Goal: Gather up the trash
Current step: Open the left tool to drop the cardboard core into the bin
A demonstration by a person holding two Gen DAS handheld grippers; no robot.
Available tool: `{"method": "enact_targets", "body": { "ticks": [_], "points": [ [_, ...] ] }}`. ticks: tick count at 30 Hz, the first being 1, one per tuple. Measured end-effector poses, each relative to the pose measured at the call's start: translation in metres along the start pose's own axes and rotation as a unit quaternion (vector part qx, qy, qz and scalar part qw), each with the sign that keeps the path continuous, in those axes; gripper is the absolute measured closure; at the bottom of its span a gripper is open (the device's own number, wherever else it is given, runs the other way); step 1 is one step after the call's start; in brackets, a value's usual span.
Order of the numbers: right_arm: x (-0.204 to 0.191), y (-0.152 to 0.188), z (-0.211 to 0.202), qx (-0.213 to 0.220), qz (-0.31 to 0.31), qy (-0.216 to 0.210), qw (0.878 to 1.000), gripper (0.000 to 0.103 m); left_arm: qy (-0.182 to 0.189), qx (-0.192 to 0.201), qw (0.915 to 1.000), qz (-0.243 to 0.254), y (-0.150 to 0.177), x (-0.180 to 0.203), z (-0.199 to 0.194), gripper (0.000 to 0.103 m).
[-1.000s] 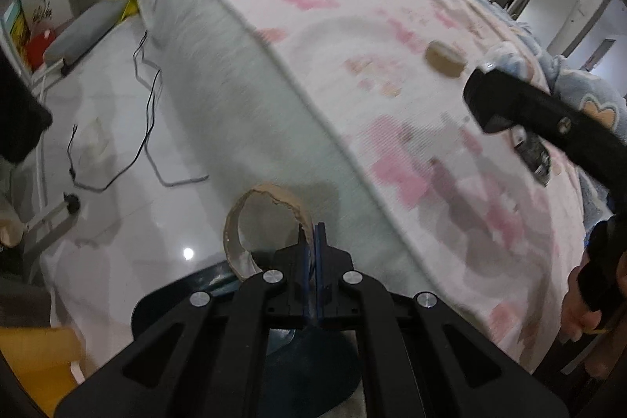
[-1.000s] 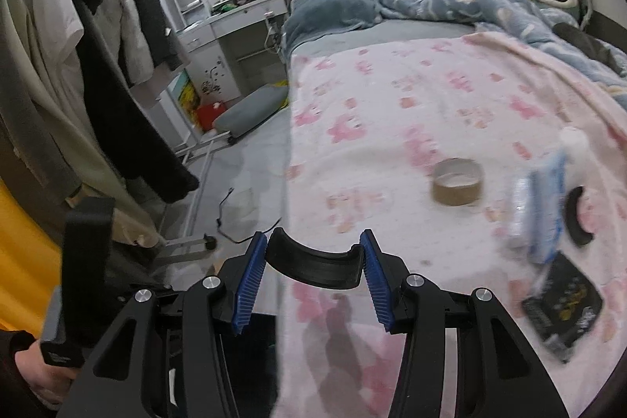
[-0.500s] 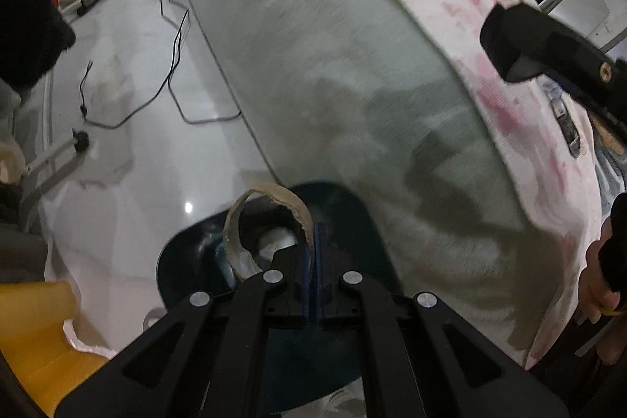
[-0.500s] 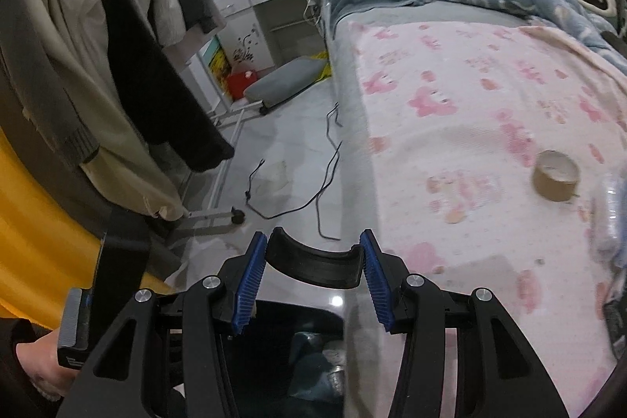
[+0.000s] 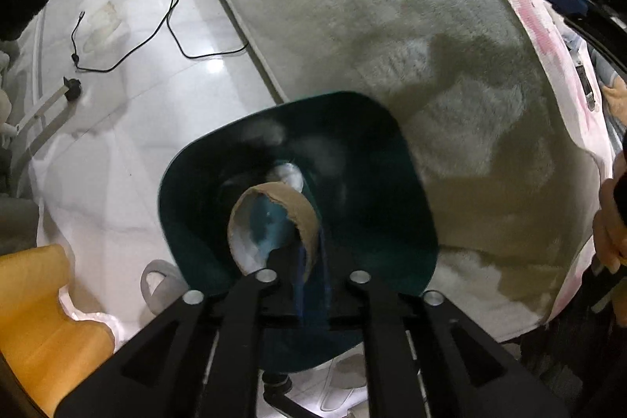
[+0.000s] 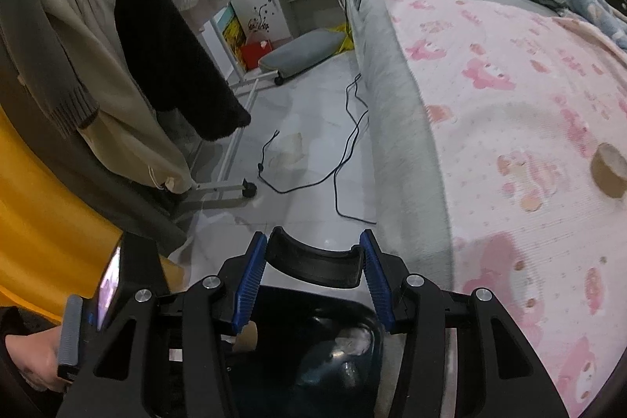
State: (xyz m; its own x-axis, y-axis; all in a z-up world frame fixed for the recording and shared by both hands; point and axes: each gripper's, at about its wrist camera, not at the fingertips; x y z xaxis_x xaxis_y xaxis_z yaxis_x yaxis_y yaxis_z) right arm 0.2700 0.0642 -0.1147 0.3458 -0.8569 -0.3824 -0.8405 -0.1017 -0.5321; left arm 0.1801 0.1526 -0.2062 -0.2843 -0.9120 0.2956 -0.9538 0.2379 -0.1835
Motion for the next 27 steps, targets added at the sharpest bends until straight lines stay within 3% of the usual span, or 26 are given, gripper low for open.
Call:
{"method": "enact_targets", "body": {
  "ticks": [2,8,20,27],
  "points": [
    [-0.001,0.002,0.004,-0.006,0.0,0.0,1.0,0.053,0.001,-0.001,1.0,-0.003,0.003,-0.003,-0.001,0.072],
    [-0.008,0.006,0.018,-0.024,-0.007,0.002,1.0,0.053,-0.004,0.001,1.0,-0.006,0.012,-0.014,-0.007,0.062],
    [-0.014,0.021,0.047,-0.072,-0.024,0.017,0.997,0.053,-0.062,0.08,0.9948,-0.006,0.015,-0.03,-0.052,0.052],
    [-0.017,0.036,0.066,-0.112,-0.04,0.026,0.993,0.053,-0.097,0.15,0.9839,0.0,0.012,-0.032,-0.087,0.048]
  ]
}}
Point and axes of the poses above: each gripper's, at about its wrist camera, not at the fingertips, and z roughly the way its jaws point, x to its right, y to its underside, and after that the axes turned 13 degrees about z, right-handed
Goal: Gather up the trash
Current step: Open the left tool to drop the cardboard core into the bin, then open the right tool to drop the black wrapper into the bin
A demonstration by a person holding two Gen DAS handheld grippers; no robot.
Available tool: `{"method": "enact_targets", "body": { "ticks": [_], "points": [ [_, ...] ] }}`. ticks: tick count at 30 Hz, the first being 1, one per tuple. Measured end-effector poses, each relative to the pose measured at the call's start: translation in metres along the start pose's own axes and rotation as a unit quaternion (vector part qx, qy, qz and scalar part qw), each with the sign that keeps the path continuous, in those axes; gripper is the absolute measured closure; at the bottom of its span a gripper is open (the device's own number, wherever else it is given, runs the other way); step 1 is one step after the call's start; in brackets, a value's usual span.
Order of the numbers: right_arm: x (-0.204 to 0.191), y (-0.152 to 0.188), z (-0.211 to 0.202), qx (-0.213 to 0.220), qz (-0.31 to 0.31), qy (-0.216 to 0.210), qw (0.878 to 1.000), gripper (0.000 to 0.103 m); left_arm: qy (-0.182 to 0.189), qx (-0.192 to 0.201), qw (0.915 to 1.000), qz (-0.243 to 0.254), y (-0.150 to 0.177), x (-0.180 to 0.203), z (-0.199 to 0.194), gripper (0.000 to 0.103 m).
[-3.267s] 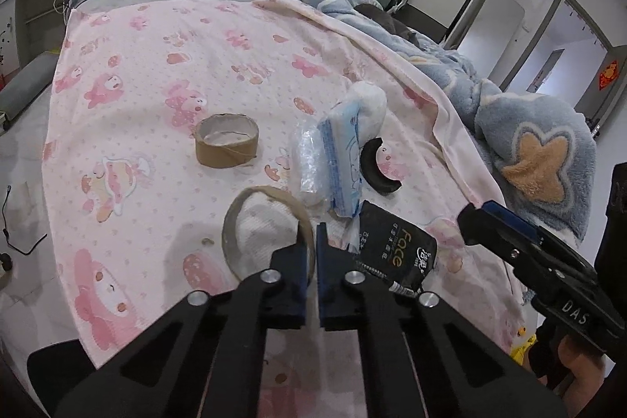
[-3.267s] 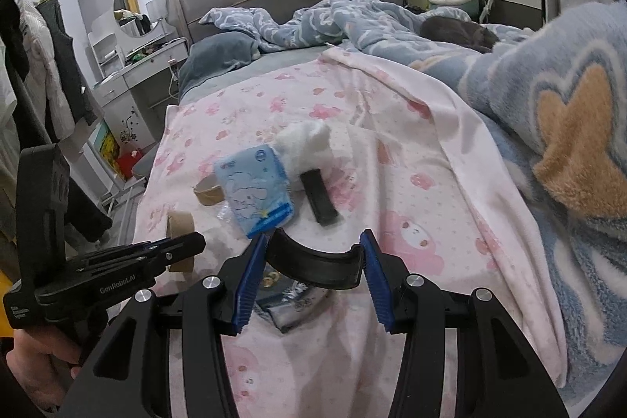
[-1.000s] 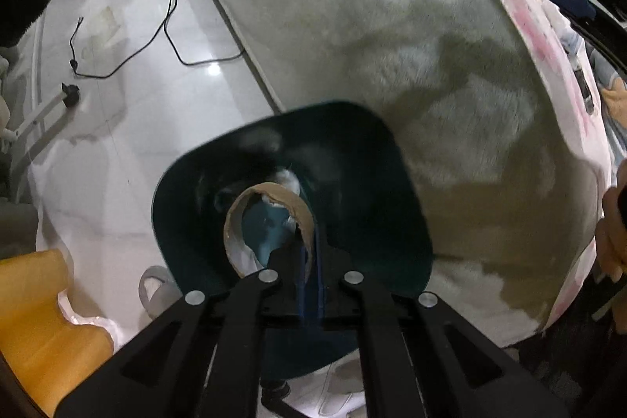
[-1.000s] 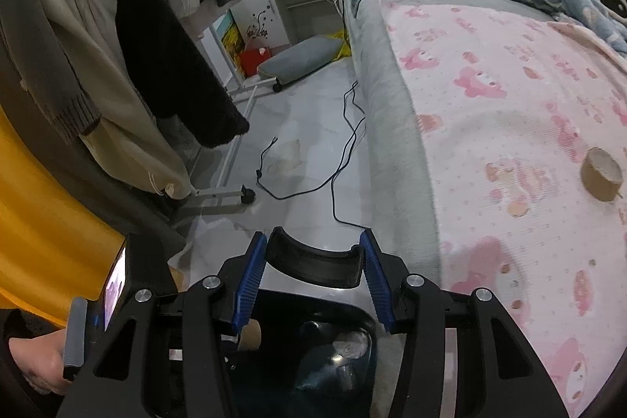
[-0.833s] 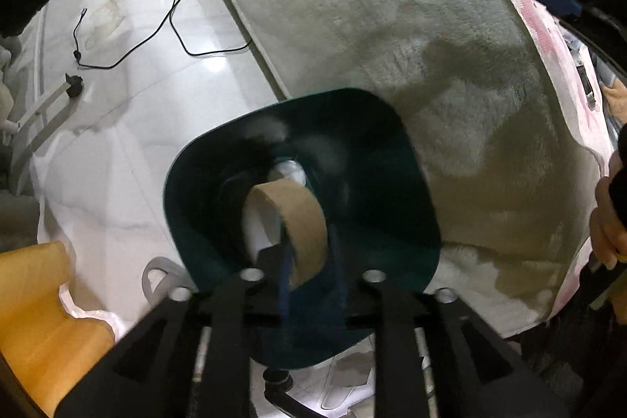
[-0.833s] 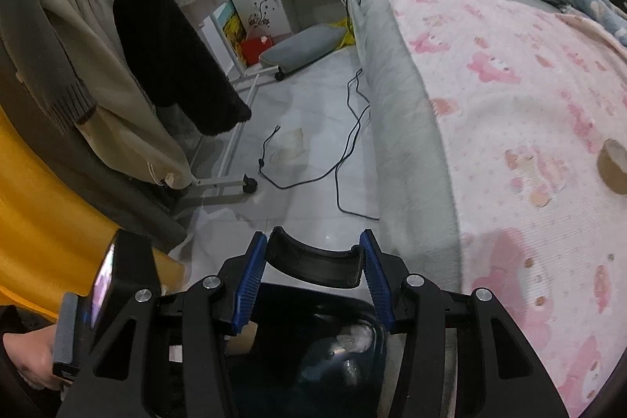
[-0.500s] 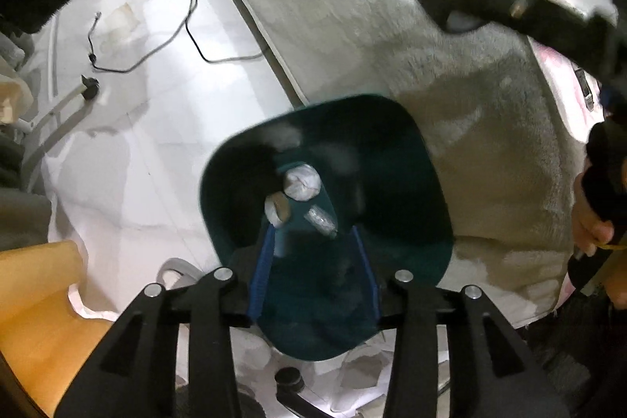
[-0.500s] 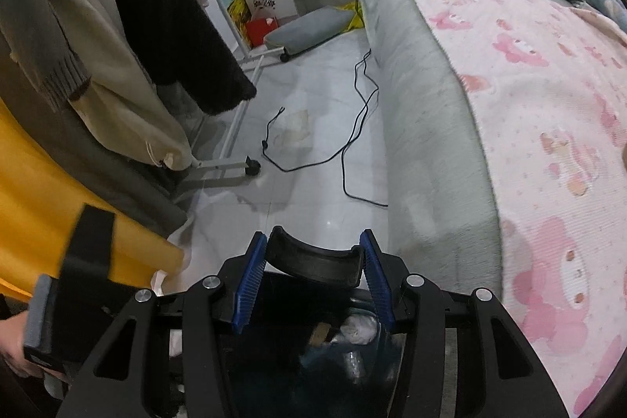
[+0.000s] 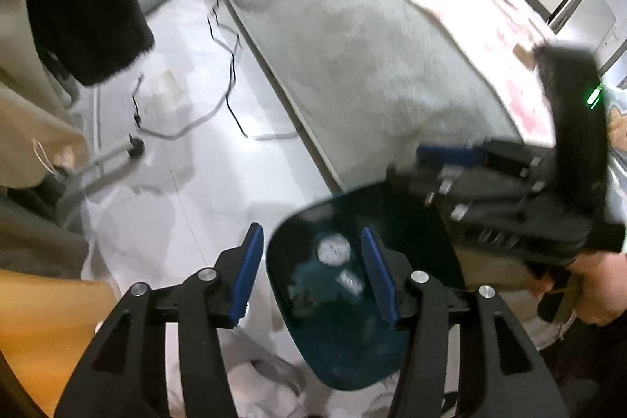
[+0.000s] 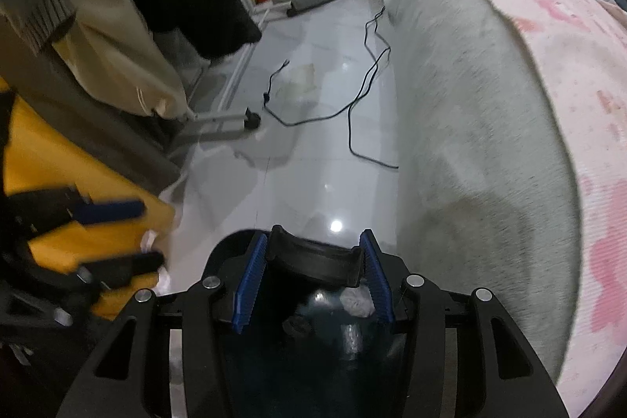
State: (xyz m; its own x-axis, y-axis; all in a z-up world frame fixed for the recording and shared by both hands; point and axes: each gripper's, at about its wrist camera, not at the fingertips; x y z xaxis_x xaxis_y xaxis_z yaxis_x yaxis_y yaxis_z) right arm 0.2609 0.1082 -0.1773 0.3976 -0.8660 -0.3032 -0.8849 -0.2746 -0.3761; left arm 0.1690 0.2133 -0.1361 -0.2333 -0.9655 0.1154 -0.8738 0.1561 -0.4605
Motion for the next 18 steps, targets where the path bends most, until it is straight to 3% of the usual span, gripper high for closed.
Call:
{"method": "enact_targets", "body": {
  "ticks": [13,18],
  "points": [
    [-0.008,0.022,0.042,-0.082,-0.027,0.029,0.996,0.053,-0.04,0.124,0.9915,0.004,-0.02,0.004,-0.05,0.042],
    [-0.01,0.032,0.051,-0.105,-0.042,0.039,0.993,0.053,-0.042,0.146,0.9885,-0.005,-0.027,0.004,-0.061,0.042]
  ]
}}
Point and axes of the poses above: each gripper's, at about its wrist camera, not at the fingertips, and z roughly the way its jaws point, x to its right, y to its underside, and after that the axes turned 13 degrees about z, right-handed
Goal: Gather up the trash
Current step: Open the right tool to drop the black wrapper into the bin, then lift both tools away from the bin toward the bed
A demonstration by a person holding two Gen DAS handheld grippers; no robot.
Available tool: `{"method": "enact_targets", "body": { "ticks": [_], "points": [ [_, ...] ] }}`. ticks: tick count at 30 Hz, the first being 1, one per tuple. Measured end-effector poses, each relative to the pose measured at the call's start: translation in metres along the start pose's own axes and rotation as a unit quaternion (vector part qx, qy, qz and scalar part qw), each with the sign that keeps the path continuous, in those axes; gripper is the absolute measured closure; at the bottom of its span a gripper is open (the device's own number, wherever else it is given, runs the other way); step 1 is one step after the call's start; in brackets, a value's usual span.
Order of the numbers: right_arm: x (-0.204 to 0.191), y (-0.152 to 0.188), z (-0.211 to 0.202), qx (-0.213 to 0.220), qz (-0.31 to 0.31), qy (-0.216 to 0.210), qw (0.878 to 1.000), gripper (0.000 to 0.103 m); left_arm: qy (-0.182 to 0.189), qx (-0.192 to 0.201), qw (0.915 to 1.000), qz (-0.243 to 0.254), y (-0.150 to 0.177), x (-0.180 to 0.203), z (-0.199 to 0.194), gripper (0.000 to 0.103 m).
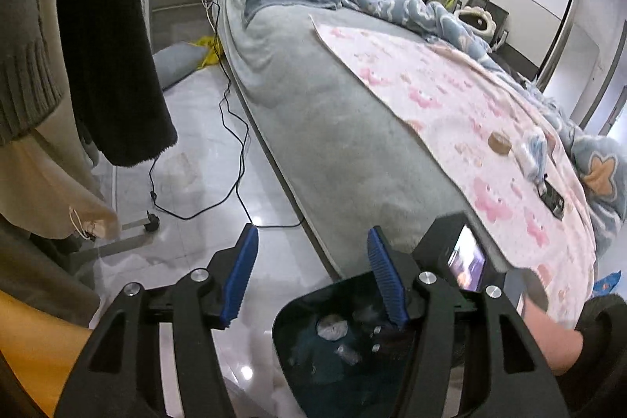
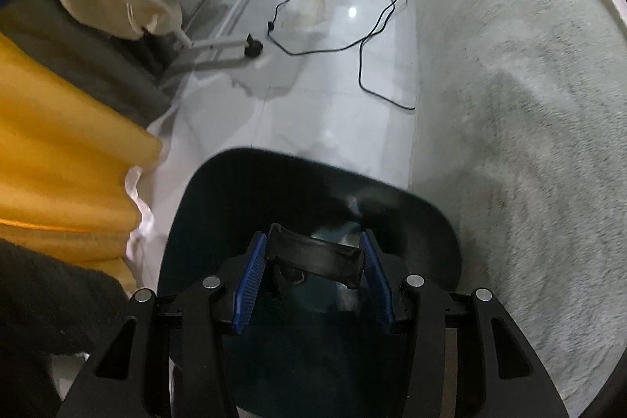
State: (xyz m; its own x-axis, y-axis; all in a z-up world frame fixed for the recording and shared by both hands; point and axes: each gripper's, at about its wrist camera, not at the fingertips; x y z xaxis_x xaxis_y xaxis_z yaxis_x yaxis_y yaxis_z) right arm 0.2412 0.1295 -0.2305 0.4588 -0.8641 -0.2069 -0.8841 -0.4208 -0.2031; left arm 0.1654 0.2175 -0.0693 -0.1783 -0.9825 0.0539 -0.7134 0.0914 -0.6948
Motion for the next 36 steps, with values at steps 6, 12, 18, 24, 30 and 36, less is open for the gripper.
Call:
{"method": "enact_targets", "body": {
  "ticks": [6,12,18,24,30,36],
  "points": [
    [0.001,0.006,0.01,-0.024,-0.002,0.012,1.0,0.045,-0.001,0.029,0.9995,-0.007,-0.015,0.0,-0.011,0.04],
    [-0.002,0.007,-0.005,-0.007,-0.006,0.009,1.0,0.042,0.01,0.054,0.9983,-0.022,-0.027,0.007,-0.02,0.036],
    [0.002,0.006,-0.027,0.015,-0.002,-0.005,1.0,0.041,0.007,0.079,0.9968,-0.002,-0.044,0.028,-0.027,0.035],
    [0.004,0.005,-0.061,0.058,-0.001,-0.038,0.998,0.037,0.005,0.093,0.9955,0.013,-0.058,0.047,-0.027,0.031],
    [0.012,0.005,-0.101,0.115,-0.005,-0.065,0.991,0.034,0.005,0.104,0.9942,0.026,-0.071,0.067,-0.025,0.027],
    [0.027,0.007,-0.129,0.165,-0.008,-0.068,0.984,0.028,0.017,0.116,0.9928,0.024,-0.083,0.083,-0.024,0.018]
  ]
}}
Point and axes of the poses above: each gripper's, at about its wrist camera, not at the fingertips, and z roughly the way its jaws point, x to its right, y to its underside, and after that the axes turned 13 degrees about z, right-handed
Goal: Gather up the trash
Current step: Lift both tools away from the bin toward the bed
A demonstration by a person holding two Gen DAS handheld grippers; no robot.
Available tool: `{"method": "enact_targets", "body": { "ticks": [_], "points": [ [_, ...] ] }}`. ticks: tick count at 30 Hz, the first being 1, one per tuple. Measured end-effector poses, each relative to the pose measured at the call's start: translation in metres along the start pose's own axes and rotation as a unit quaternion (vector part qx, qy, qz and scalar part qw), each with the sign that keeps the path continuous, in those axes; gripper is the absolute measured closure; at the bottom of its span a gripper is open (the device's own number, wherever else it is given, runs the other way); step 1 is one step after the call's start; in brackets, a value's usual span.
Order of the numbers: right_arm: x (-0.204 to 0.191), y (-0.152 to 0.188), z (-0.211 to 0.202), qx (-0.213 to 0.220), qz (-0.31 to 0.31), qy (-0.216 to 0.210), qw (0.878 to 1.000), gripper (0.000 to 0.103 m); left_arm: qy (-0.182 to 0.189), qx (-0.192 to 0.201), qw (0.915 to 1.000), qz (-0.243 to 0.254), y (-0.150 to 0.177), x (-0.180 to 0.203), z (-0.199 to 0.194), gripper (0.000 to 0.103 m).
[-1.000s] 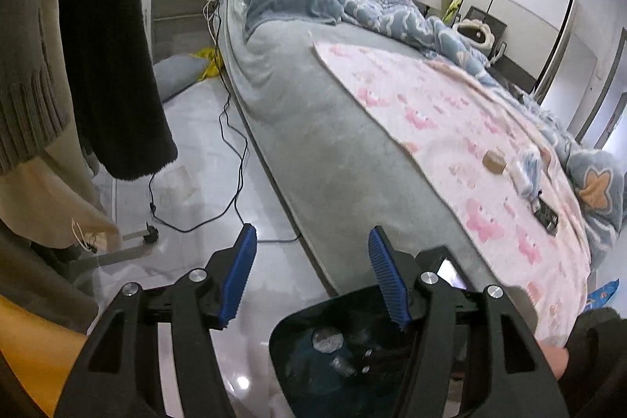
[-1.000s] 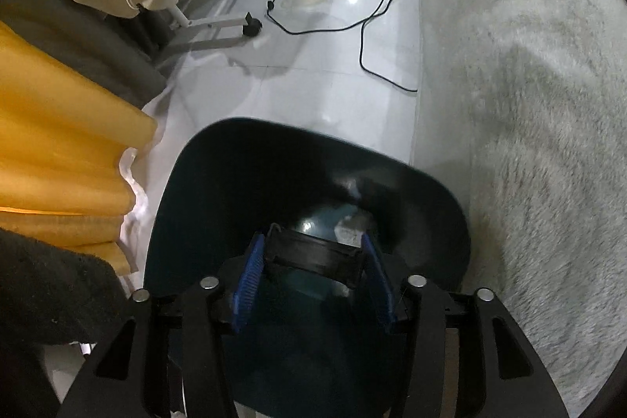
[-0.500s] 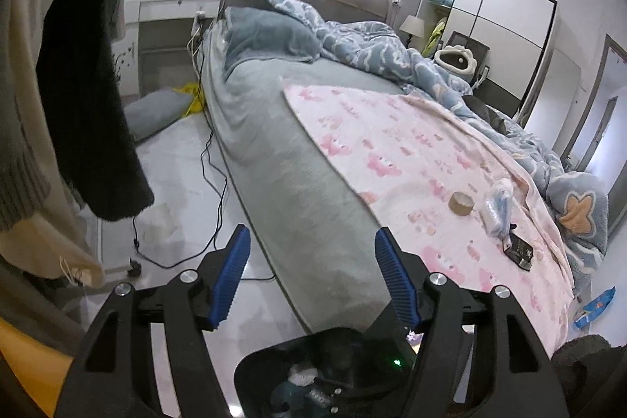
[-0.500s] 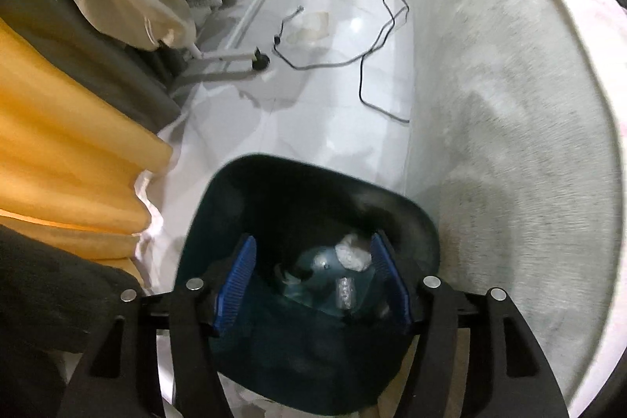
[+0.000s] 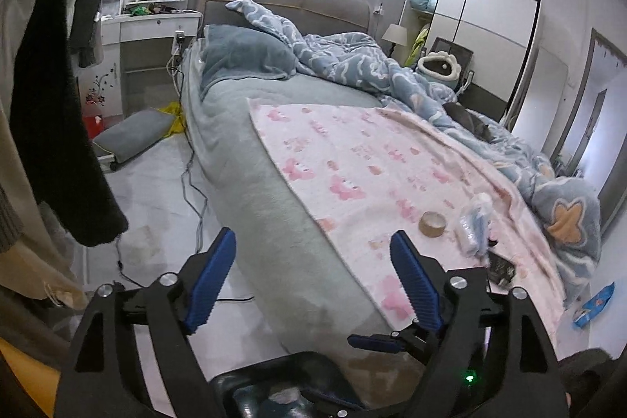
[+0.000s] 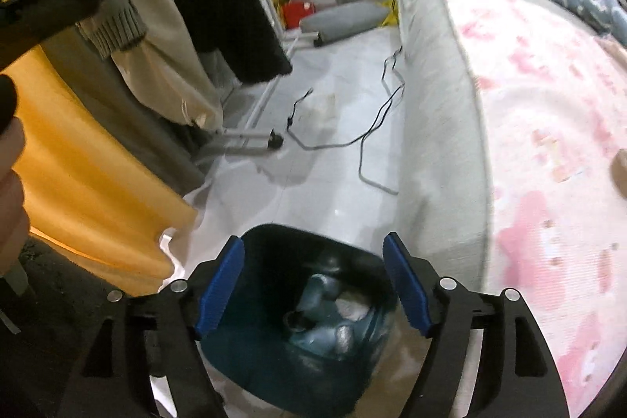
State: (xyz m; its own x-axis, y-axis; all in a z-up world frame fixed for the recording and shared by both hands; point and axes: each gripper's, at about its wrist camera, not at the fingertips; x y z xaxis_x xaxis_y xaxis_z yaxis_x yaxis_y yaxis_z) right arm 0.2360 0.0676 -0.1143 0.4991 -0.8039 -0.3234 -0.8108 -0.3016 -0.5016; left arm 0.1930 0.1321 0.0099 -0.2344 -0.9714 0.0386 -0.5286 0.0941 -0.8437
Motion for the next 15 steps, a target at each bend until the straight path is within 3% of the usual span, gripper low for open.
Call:
{"method": "enact_targets", "body": {
  "ticks": [7,15],
  "points": [
    [0.033,-0.005,-0.043,0.063,0.013,0.015,0.998,0.023,0.008,0.014,0.9999,0.002,-0.011,0.021,0.008,0.013],
    [0.073,-0.002,-0.077,0.095,0.037,0.037,0.994,0.018,0.021,0.006,0.9997,0.007,-0.016,0.044,0.026,0.01]
  ]
}}
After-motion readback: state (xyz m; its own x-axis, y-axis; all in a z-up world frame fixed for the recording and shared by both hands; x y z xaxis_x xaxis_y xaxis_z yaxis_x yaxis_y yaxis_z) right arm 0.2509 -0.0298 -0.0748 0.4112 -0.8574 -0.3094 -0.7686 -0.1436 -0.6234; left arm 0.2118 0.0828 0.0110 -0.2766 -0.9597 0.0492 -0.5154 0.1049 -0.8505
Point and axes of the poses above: each gripper's, at about its wrist camera, not at the fingertips, and z roughly the way its jaws point, x to its right, y to its underside, and after that the axes turned 13 degrees about z, right-handed
